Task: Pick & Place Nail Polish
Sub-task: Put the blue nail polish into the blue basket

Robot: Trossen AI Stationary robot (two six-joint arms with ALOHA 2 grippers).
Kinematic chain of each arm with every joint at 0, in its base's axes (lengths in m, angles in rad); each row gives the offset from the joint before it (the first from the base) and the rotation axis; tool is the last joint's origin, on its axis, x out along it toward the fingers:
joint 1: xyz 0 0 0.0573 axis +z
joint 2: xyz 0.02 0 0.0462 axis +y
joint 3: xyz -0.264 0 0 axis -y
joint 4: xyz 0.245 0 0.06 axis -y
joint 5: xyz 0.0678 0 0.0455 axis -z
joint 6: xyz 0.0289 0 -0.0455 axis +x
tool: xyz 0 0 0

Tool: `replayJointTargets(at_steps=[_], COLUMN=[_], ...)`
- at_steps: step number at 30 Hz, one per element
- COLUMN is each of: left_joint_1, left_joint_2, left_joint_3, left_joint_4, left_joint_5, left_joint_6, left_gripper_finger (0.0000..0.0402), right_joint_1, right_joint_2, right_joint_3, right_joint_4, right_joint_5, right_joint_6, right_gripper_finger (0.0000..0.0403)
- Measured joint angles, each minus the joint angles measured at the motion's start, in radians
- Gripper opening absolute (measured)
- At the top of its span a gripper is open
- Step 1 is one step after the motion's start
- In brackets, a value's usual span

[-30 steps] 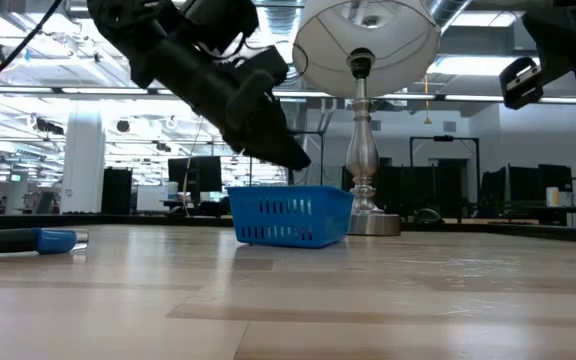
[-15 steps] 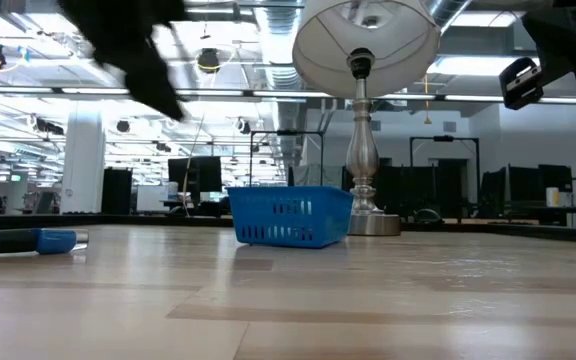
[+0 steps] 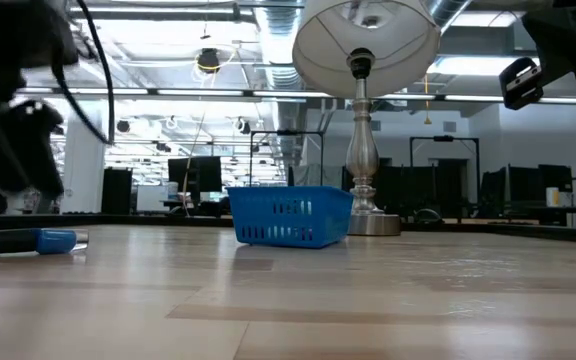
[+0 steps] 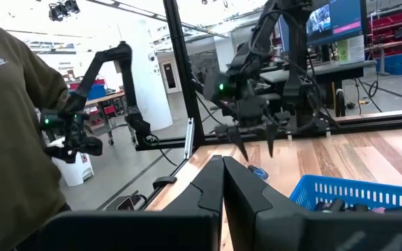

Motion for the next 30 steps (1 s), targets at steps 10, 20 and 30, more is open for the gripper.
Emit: replayJointTargets(at_steps=[10, 20, 30], left_joint_1=[-0.001, 0.004, 0.13], left_joint_2=[0.207, 0.276, 0.102], left_joint_3=[0.002, 0.007, -0.007], left_joint_4=[0.2, 0.204, 0.143], left_joint_5=[-0.019, -0.031, 0.091], left_joint_6=[-0.051, -0.11, 0.131], left_gripper_finger=[0.0255, 0.0134, 0.0105], right_joint_1=[0.0, 0.0, 0.0], right_joint_2=[0.0, 0.0, 0.0], right_joint_3=[0.0, 0.0, 0.0], right_joint_4=[0.0, 0.0, 0.0], right_joint_5=[0.0, 0.0, 0.0], right_joint_6=[0.0, 0.0, 0.0], right_gripper_finger=[0.0, 0.0, 0.0])
